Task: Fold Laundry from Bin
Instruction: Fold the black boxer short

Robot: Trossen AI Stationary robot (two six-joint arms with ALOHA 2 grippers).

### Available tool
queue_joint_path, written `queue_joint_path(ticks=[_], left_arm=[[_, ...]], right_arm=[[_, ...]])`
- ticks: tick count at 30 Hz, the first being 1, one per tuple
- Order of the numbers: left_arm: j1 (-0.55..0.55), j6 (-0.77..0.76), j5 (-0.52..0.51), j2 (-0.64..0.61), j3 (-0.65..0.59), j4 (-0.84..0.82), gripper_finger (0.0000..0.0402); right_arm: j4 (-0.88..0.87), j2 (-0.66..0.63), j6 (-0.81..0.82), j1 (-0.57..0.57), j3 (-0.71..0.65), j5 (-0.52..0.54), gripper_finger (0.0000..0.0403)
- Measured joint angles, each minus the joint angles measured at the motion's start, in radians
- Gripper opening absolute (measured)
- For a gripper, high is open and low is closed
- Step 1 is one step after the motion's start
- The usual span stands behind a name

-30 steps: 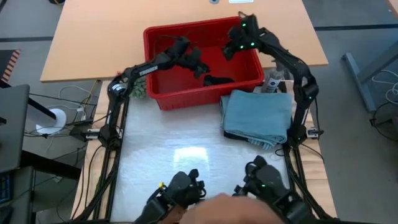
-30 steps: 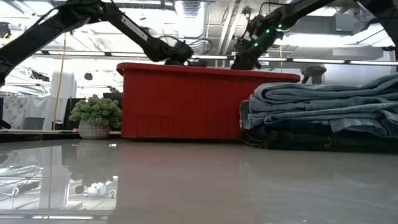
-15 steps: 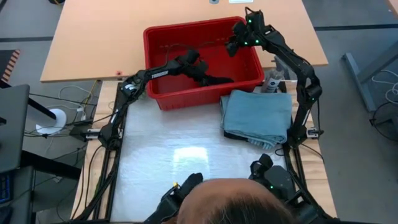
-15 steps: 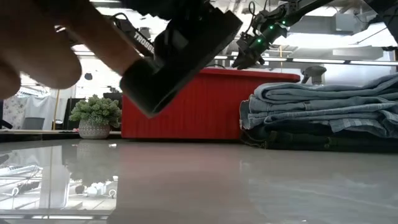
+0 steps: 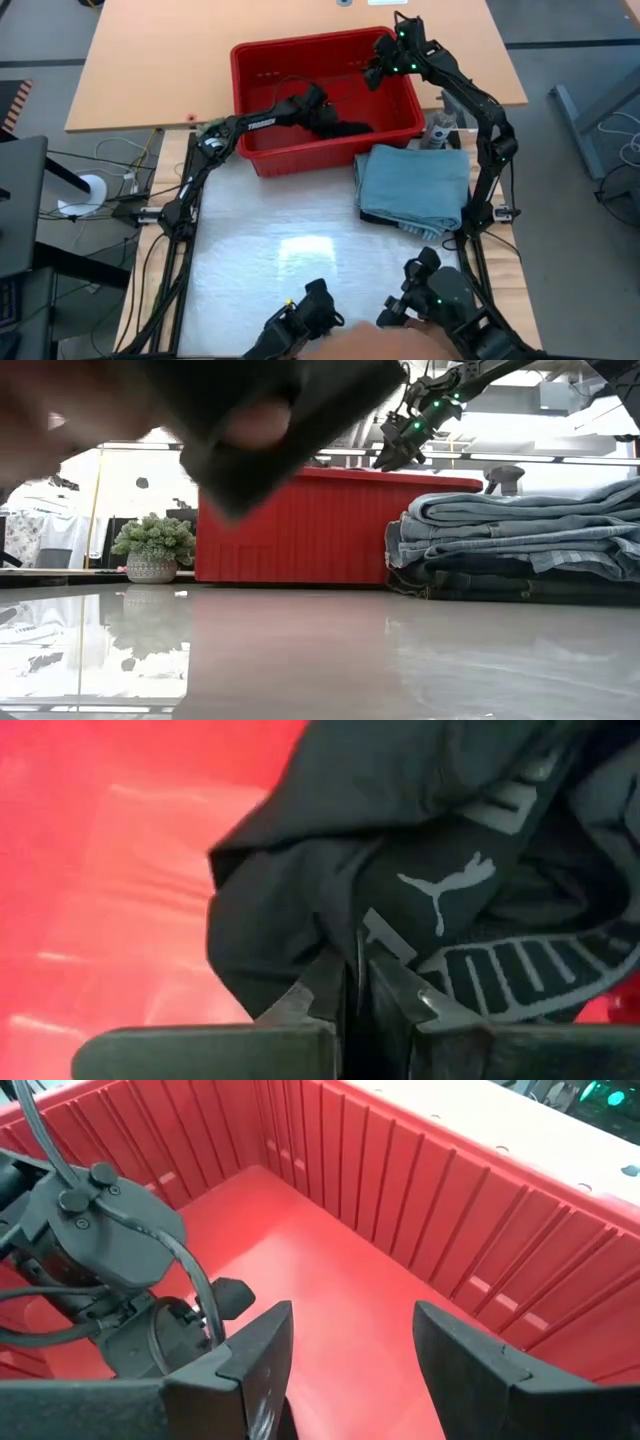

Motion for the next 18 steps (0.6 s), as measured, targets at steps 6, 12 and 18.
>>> queue_joint_path(ticks=[6,12,18], left_arm=[[0.029,-0.054,-0.033,-0.006,0.222,-0.127,0.0003],[0.055,-0.091,-0.108,-0.062,0.368,-0.146,0.0002],[0.072,-0.191,-0.104,-0.223,0.351,-0.168,0.0001]], right_arm=[[0.009,-0.04,-0.024,0.0,0.0,0.0,0.023],[0.008,-0.099,-0.035,-0.006,0.0,0.002,0.023],[0.009,-0.157,-0.046,-0.02,0.0,0.003,0.023]])
